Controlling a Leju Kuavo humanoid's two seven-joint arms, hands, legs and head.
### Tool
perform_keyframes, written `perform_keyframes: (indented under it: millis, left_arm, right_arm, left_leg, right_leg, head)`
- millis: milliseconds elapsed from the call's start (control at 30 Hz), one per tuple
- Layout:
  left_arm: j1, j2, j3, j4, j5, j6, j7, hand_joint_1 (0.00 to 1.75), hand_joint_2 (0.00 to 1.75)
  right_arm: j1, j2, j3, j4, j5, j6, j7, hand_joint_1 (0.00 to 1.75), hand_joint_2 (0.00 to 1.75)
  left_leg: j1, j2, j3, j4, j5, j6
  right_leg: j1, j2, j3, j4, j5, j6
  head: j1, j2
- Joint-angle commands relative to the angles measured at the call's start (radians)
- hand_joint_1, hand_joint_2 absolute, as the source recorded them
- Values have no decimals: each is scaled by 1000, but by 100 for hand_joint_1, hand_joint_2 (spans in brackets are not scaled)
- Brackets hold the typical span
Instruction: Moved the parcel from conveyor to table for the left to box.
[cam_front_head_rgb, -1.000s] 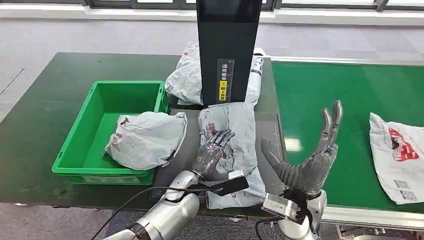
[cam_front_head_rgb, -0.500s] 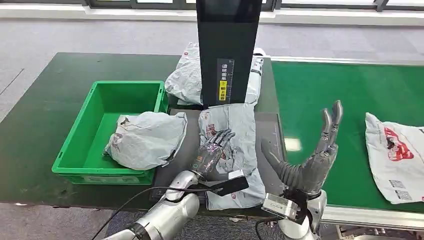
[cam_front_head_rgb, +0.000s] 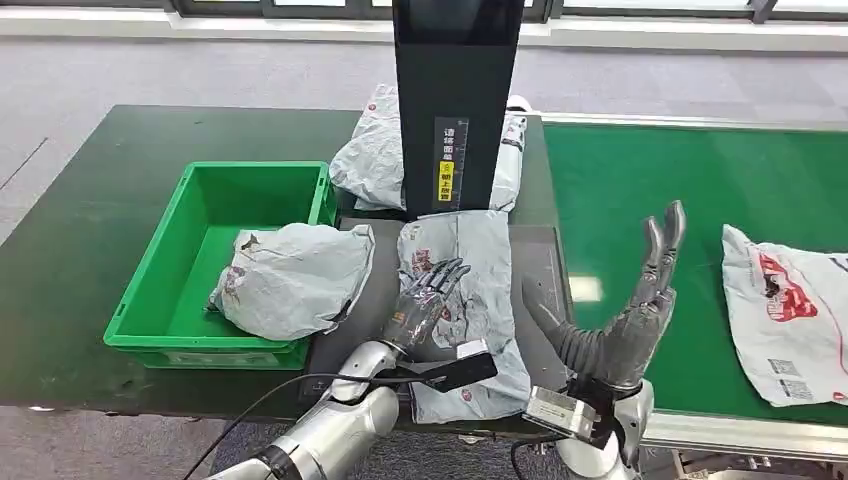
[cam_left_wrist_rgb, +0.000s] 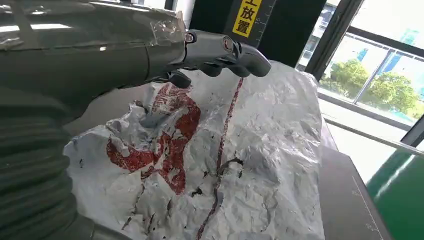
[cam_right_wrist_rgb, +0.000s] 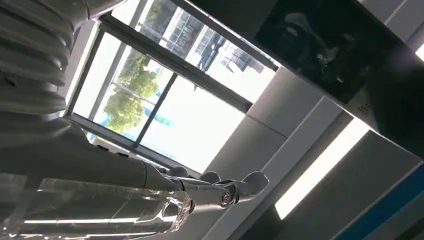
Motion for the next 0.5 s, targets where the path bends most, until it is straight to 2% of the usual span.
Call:
perform_keyframes:
  millis: [33, 500]
  left_arm:
    - [-44, 13, -43, 57, 1, -5, 7, 0, 175]
    - [-44, 13, -43, 57, 1, -5, 7, 0, 175]
  right_arm:
    - [-15, -26, -16, 10, -4, 1, 4, 0, 175]
    - [-15, -26, -16, 10, -4, 1, 4, 0, 175]
  left_leg:
    - [0, 1, 2, -2, 0, 2]
    - [1, 1, 2, -1, 0, 3]
  right_leg:
    - [1, -1, 3, -2, 0, -3]
    - [2, -1, 3, -2, 0, -3]
  head:
    - [0, 0]
    - [0, 0]
